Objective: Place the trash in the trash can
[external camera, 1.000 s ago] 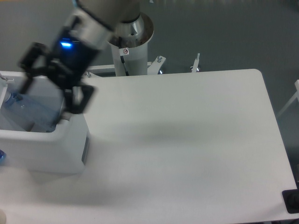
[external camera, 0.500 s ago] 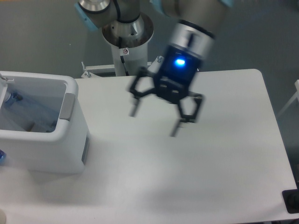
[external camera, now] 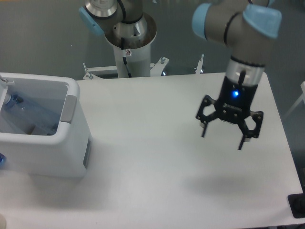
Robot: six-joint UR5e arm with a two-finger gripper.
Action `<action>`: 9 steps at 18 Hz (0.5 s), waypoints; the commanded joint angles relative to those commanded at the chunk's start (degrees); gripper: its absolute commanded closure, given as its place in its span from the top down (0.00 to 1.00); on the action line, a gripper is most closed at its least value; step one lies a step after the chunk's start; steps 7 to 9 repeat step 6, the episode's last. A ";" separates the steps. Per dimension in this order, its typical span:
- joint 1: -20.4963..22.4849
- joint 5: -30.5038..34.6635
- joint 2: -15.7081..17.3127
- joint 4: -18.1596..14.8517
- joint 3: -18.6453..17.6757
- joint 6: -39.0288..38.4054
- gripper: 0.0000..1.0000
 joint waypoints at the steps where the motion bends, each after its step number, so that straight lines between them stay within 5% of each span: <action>1: 0.00 1.85 -0.53 0.09 -0.09 1.05 1.00; 9: -0.08 6.87 -0.97 -0.53 -0.79 6.24 1.00</action>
